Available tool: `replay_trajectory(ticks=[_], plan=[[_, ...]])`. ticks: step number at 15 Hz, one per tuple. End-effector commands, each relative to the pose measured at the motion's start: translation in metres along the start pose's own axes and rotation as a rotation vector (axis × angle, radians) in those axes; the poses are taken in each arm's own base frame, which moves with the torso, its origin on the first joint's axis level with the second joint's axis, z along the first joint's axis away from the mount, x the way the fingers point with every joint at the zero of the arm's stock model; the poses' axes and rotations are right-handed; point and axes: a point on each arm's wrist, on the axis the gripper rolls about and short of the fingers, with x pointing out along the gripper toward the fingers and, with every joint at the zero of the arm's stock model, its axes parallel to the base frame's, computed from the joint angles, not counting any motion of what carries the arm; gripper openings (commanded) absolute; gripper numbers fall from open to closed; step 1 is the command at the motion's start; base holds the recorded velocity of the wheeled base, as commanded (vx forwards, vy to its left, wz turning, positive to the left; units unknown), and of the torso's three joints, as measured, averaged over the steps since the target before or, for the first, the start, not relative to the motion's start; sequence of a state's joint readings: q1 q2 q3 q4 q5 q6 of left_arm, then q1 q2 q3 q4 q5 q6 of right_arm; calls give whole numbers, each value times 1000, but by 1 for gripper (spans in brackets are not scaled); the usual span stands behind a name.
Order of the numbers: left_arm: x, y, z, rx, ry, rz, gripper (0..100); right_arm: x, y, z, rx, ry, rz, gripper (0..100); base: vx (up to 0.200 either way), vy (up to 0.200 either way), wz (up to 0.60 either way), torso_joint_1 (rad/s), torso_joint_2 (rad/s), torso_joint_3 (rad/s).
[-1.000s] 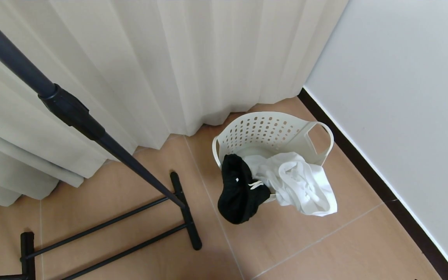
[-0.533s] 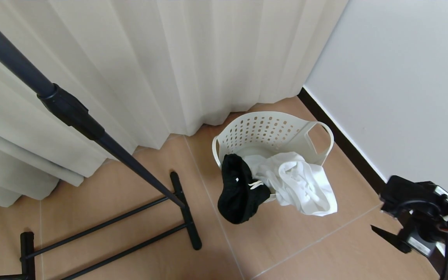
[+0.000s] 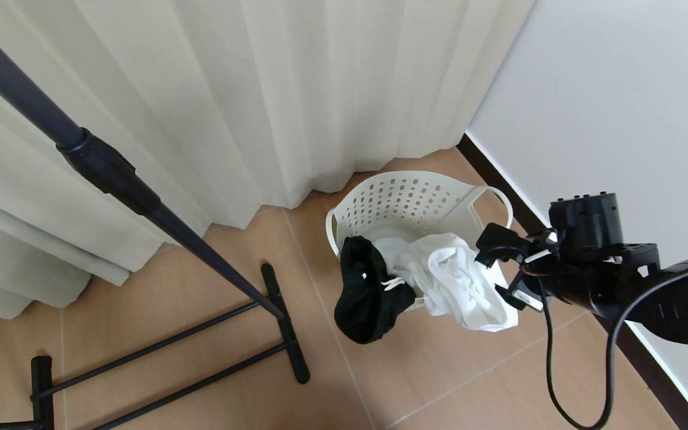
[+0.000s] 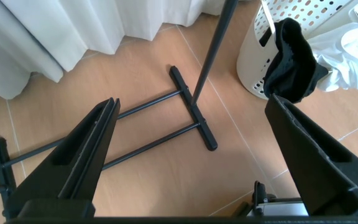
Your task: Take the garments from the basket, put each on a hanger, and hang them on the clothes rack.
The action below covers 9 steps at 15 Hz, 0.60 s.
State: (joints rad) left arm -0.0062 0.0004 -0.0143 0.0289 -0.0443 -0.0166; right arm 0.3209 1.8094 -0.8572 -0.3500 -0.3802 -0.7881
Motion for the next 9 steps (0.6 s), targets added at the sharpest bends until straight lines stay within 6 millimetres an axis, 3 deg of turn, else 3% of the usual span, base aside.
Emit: replay_trajectory(ticks=[1, 4, 9], plan=[[0, 0, 0, 0, 0, 0, 100, 34, 10, 12, -16, 24, 17, 100, 0, 0, 0, -2, 2, -71], [0, 0, 0, 0, -1, 0, 100, 54, 12, 22, -16, 39, -2, 100, 0, 0, 0, 2, 1, -163], [0, 0, 0, 0, -1, 1, 100, 60, 7, 43, -1, 4, -50, 100, 0, 0, 0, 3, 5, -110]])
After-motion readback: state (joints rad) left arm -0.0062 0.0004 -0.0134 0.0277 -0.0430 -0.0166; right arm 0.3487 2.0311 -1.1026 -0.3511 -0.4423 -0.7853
